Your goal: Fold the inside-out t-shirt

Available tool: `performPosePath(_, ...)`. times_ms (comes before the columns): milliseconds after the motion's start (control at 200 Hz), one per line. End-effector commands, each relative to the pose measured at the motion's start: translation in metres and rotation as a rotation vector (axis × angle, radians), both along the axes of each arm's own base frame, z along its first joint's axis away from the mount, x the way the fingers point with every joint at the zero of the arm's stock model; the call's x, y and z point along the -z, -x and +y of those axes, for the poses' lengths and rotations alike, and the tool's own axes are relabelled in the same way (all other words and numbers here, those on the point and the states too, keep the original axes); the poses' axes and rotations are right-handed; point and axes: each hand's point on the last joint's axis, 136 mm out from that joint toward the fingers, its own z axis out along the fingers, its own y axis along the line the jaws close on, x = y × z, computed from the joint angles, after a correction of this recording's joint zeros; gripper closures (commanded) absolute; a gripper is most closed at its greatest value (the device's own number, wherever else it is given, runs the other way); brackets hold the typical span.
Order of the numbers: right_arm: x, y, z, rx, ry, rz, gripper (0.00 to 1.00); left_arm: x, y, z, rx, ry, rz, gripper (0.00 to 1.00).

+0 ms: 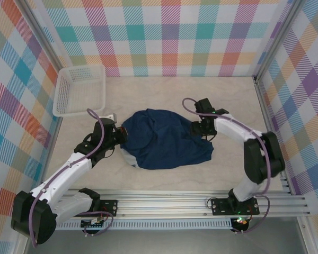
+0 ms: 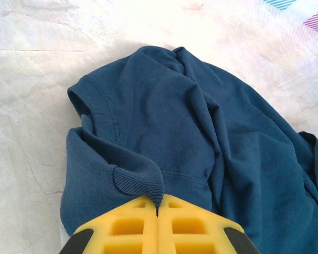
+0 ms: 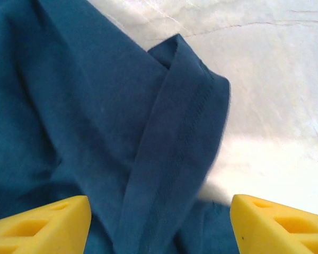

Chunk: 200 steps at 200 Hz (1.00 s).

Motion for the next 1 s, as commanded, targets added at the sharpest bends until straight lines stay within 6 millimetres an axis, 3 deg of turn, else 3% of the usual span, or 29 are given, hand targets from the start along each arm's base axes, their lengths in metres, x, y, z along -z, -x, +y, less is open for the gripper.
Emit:
performPosePath(0, 0.014, -0.02, -0.007, 0.046, 0.071, 0.0, 0.33, -0.012, -0.004, 0.002, -0.001, 0.018, -0.039, 1.0)
performPosePath(60, 0.026, -0.02, -0.02, 0.065, 0.105, 0.029, 0.37, -0.013, -0.003, 0.004, -0.007, 0.011, -0.043, 1.0)
performPosePath(150, 0.032, -0.019, -0.049, 0.123, 0.125, 0.062, 0.51, -0.019, -0.001, 0.014, -0.038, -0.004, -0.06, 1.0)
performPosePath(280, 0.018, -0.024, -0.085, 0.187, 0.123, 0.046, 0.77, -0.028, 0.001, 0.033, -0.098, 0.014, -0.089, 1.0)
performPosePath(410, -0.002, -0.036, -0.1, 0.225, 0.092, -0.006, 1.0, -0.032, 0.001, 0.04, -0.115, 0.022, -0.09, 1.0)
performPosePath(670, -0.051, -0.055, -0.122, 0.257, 0.08, -0.117, 1.0, -0.049, -0.001, 0.04, -0.115, 0.062, -0.126, 1.0)
performPosePath(770, -0.1, -0.064, -0.138, 0.29, 0.048, -0.23, 1.0, -0.065, -0.003, 0.037, -0.109, 0.103, -0.16, 1.0)
performPosePath(895, -0.199, -0.07, -0.155, 0.334, -0.055, -0.47, 1.0, -0.109, -0.004, 0.031, -0.087, 0.21, -0.256, 1.0)
performPosePath(995, -0.268, -0.068, -0.16, 0.33, -0.113, -0.632, 1.0, -0.141, -0.003, 0.038, -0.112, 0.274, -0.338, 1.0)
